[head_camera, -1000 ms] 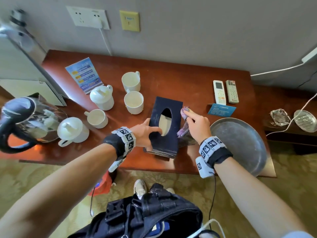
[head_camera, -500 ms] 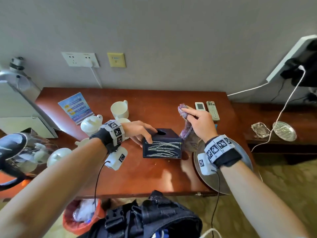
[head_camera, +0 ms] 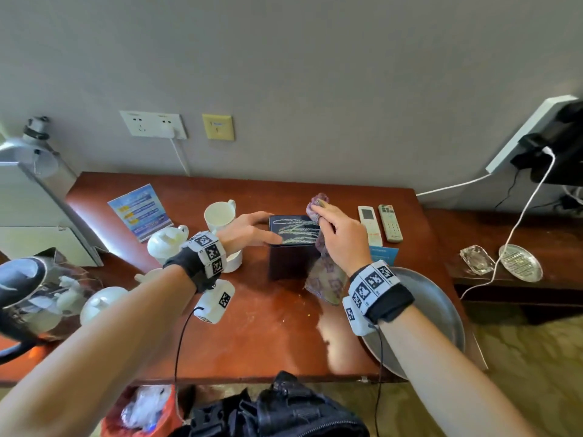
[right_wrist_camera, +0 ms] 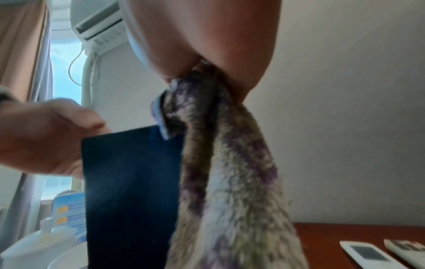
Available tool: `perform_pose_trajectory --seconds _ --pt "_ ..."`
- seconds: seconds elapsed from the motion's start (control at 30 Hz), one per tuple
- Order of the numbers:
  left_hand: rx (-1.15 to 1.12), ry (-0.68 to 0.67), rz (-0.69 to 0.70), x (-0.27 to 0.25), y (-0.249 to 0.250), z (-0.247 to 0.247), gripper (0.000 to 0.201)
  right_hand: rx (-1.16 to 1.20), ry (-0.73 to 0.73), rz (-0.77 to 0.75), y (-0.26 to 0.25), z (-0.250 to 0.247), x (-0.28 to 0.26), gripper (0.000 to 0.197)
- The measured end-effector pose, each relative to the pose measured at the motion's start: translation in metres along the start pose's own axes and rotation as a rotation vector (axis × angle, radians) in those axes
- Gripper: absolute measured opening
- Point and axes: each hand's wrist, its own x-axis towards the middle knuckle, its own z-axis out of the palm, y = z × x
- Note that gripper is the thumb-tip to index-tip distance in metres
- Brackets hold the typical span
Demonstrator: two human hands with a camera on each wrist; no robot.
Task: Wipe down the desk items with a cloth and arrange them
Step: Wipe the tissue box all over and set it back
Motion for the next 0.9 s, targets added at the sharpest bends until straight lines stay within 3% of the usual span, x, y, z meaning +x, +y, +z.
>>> perform_pose_trajectory --seconds 0.1,0.23,0.47,0.57,0.7,0.77,0.9 --pt "0.249 -0.026 0.021 0.004 -0.008 0.002 0.082 -0.052 -0.092 0.043 -0.005 0.011 0.012 0.039" --pt "0.316 0.102 0.041 0.009 -0.017 0.003 0.087 -0.187 -0.143 0.037 -0.022 0.022 0.022 0.042" --pt "0.429 0.161 0.054 0.01 -0.023 -0.002 0.084 -0.253 -0.134 -0.18 -0.039 0.047 0.004 0.036" --pt "0.455 0.163 0.042 0.01 -0.024 -0.002 0.092 -0.306 -0.1 -0.249 -0.026 0.034 0.006 0.033" --pt "0.429 0.169 0.02 0.016 -0.034 -0.005 0.117 -0.22 -0.031 -0.052 -0.002 0.01 0.018 0.033" --pt "0.396 0.172 0.018 0.017 -0.036 -0.004 0.118 -0.229 -0.019 -0.017 -0.004 0.01 0.018 0.032" --pt "0.412 0.183 0.045 0.013 -0.03 -0.001 0.098 -0.289 -0.044 -0.206 -0.023 0.028 0.008 0.026"
